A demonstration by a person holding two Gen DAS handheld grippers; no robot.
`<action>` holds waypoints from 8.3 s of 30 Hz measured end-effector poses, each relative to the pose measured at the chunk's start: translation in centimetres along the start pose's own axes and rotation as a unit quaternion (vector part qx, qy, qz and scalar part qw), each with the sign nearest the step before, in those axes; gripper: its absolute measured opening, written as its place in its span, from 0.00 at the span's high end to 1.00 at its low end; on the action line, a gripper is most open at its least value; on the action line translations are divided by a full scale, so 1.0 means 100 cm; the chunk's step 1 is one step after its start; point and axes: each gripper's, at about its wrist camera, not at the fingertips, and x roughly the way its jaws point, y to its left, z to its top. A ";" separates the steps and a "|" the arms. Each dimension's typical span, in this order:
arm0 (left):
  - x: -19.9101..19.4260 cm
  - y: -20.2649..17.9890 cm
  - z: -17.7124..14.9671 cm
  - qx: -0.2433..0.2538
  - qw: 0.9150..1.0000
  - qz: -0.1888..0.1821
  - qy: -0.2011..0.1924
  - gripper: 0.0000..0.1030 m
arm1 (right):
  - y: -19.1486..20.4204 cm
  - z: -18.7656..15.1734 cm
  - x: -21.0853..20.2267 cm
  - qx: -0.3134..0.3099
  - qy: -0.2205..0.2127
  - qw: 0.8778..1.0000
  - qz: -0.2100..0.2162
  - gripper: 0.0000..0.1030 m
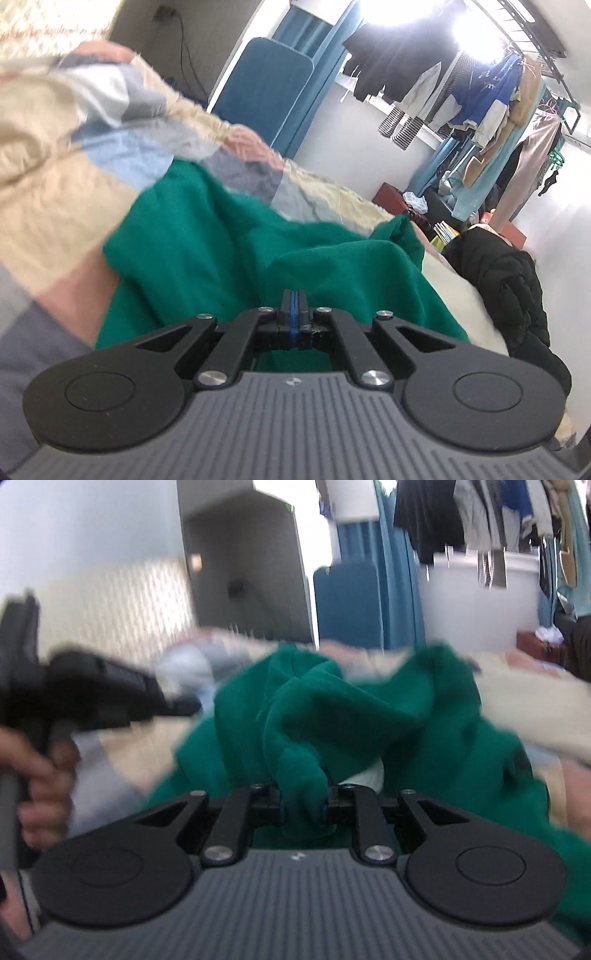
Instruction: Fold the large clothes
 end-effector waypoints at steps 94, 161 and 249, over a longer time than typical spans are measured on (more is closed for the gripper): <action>0.170 0.051 0.024 0.018 0.996 -0.007 0.083 0.63 | -0.108 0.041 0.111 0.160 0.051 0.986 0.020 0.50; 0.010 0.022 -0.040 0.050 0.992 0.043 0.103 0.50 | -0.023 0.001 -0.003 0.078 0.144 0.986 0.042 0.94; -0.117 0.071 0.059 -0.255 0.965 -0.057 -0.030 0.94 | -0.188 0.085 -0.110 0.338 -0.020 0.938 0.078 0.89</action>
